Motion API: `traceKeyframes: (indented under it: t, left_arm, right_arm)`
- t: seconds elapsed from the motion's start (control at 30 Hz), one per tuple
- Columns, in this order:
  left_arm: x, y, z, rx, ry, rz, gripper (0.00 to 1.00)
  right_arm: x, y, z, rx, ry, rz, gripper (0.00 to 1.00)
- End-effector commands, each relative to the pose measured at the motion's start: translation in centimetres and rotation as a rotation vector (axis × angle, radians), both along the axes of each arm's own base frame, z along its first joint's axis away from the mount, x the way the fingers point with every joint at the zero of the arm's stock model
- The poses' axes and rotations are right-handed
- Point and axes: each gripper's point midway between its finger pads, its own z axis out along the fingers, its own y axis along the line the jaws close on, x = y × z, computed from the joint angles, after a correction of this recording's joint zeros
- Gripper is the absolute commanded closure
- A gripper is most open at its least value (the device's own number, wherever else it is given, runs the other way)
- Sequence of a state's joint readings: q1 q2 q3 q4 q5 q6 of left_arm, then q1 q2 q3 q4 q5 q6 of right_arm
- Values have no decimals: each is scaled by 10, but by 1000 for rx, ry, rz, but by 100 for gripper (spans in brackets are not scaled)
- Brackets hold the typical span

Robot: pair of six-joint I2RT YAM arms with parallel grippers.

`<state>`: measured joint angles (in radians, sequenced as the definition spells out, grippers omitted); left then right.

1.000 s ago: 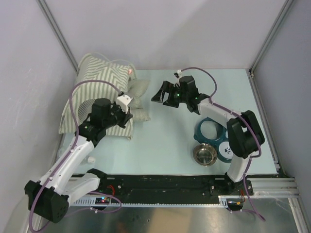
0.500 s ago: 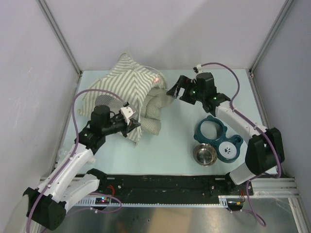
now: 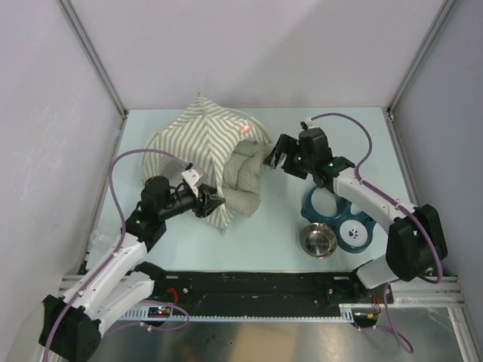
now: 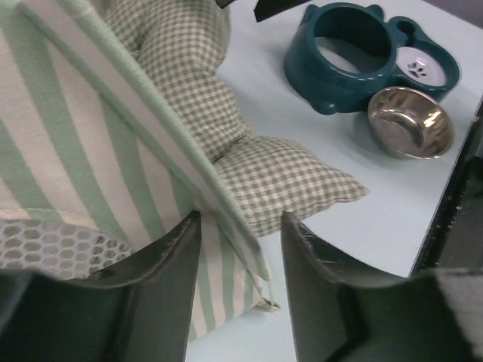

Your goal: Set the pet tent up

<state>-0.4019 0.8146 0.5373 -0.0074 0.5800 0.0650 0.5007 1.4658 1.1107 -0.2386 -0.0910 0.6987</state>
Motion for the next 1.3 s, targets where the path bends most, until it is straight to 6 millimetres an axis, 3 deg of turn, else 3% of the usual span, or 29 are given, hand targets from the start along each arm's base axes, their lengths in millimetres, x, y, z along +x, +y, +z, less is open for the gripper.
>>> traceKeyframes:
  t: [0.0,0.07,0.17,0.37,0.53,0.7,0.87,0.9,0.97,1.07,1.13,1.2,1.27]
  left_arm:
    - [10,8,12,-65,-35,116,34]
    - [11,15,11,-66,-46,161,10]
    - [16,28,15,-78,-68,251,2]
    - [24,40,26,-223,42,416,0]
    - [21,23,34,-345,170,415,0]
    - [5,-3,46,-333,134,321,0]
    - [27,10,28,-325,186,549,1]
    - [30,12,25,-321,193,585,3]
    - [36,13,24,-322,204,625,18]
    - [40,5,23,-303,225,632,62]
    - [41,2,21,-288,239,630,85]
    - [39,0,17,-274,257,633,96]
    - [36,2,11,-243,275,641,99]
  right_arm:
    - [12,15,-6,29,-28,-11,8]
    - [13,27,0,74,-48,27,9]
    - [7,39,10,127,-58,92,6]
    - [-29,39,-8,84,63,183,1]
    - [-60,44,-25,70,110,239,1]
    - [-93,57,-32,177,240,316,0]
    - [-108,70,-44,301,341,315,1]
    - [-108,72,-48,309,355,302,1]
    - [-103,78,-47,332,341,284,2]
    - [-94,90,-45,369,305,261,15]
    - [-85,101,-40,424,281,252,27]
    - [-80,110,-37,480,283,252,42]
    - [-78,118,-29,537,281,264,66]
